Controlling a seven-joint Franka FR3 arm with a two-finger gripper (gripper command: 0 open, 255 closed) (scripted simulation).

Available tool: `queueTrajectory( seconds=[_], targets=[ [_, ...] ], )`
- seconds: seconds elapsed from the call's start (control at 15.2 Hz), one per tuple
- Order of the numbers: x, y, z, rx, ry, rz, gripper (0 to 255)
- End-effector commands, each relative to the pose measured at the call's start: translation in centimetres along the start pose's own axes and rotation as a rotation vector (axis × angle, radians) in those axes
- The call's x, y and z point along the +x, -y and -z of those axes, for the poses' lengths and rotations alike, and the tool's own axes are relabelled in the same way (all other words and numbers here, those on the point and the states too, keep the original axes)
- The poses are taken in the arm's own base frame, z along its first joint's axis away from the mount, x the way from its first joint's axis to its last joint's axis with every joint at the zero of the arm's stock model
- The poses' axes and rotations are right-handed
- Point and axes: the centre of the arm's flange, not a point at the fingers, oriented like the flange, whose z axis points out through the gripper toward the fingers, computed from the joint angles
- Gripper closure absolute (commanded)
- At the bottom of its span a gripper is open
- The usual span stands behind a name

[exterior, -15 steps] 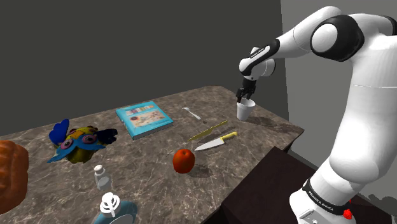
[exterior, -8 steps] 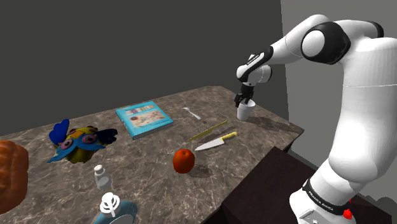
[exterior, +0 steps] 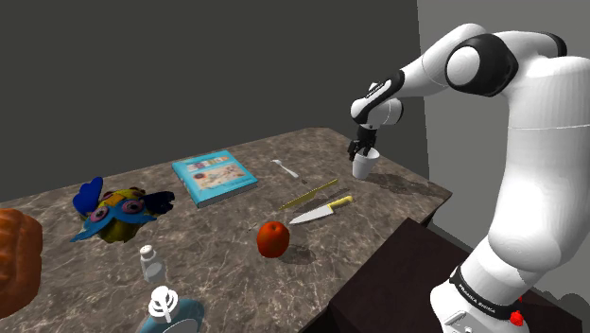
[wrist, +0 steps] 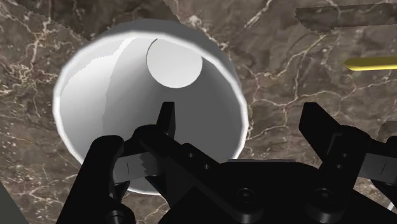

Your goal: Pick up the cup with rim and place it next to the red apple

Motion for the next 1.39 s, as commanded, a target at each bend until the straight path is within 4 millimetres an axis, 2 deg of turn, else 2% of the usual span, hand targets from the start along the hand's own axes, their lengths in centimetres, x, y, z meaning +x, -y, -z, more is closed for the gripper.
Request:
queueTrajectory(
  seconds=[0.0,0.59,1.32],
  targets=[
    [0.0,0.0,0.0,0.000,0.000,0.000,255],
    [0.0,0.0,0.0,0.000,0.000,0.000,255],
    [0.3,-0.1,5.8,0.000,0.000,0.000,255]
  ],
)
